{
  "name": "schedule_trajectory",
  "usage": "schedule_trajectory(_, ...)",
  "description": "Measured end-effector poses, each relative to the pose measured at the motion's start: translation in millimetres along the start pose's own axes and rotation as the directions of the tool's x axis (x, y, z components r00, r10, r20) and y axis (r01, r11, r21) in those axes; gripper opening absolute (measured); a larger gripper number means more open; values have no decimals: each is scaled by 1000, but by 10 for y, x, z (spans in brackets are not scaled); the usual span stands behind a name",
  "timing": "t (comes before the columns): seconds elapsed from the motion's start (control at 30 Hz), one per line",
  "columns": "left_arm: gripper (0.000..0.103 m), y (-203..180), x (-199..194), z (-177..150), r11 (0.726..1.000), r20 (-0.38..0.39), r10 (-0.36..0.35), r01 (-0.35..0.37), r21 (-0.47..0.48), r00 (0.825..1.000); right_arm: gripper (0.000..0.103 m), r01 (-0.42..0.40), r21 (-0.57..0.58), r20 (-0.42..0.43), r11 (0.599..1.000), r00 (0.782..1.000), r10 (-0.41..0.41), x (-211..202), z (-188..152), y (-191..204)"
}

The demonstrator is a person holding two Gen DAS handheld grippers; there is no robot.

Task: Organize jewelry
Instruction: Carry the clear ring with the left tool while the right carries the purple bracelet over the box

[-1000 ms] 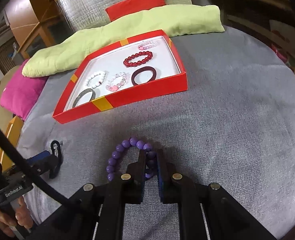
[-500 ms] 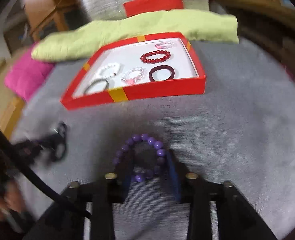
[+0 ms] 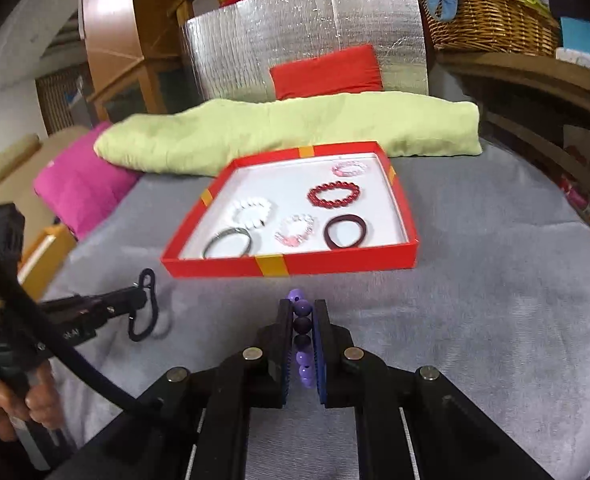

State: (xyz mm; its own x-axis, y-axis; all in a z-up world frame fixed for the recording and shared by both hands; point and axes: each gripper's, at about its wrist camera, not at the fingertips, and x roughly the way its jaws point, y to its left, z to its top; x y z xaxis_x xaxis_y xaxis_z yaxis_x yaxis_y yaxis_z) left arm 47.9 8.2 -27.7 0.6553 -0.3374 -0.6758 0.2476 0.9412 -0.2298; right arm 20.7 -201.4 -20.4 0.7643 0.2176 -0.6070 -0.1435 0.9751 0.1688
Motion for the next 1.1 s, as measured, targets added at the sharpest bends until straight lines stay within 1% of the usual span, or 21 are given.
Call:
schedule_trajectory(0.1, 5, -19, -32, 33, 1000, 21, 6, -6, 11, 1000, 10, -23, 26, 2, 999, 1000, 23, 27, 82, 0)
schedule_trajectory(0.4, 5, -112, 10, 97, 999, 26, 4, -5, 51, 1000, 11, -114, 102, 23, 988, 993, 112, 164, 449, -1)
schedule_trajectory(0.5, 5, -97, 25, 172, 999, 28, -14, 13, 43, 1000, 11, -132, 119, 29, 984, 991, 129, 264, 601, 8)
schedule_trajectory(0.57, 5, -92, 50, 282, 999, 30, -32, 31, 39, 999, 11, -145, 127, 30, 981, 989, 142, 347, 705, 9)
schedule_trajectory(0.67, 5, -96, 105, 516, 998, 49, -36, 33, 52, 998, 11, -169, 137, 14, 976, 986, 168, 540, 892, 7)
schedule_trajectory(0.8, 5, -81, 302, 867, 996, 46, -48, 44, 73, 998, 11, -179, 166, -5, 970, 983, 182, 820, 1135, -43)
schedule_trajectory(0.97, 5, -39, 722, 1325, 994, -2, -57, 57, 97, 998, 11, -187, 240, -35, 952, 979, 201, 1240, 1422, -215)
schedule_trajectory(1.1, 5, -11, 1062, 1509, 993, -50, -59, 64, 95, 997, 11, -193, 330, -62, 924, 972, 225, 1615, 1544, -383)
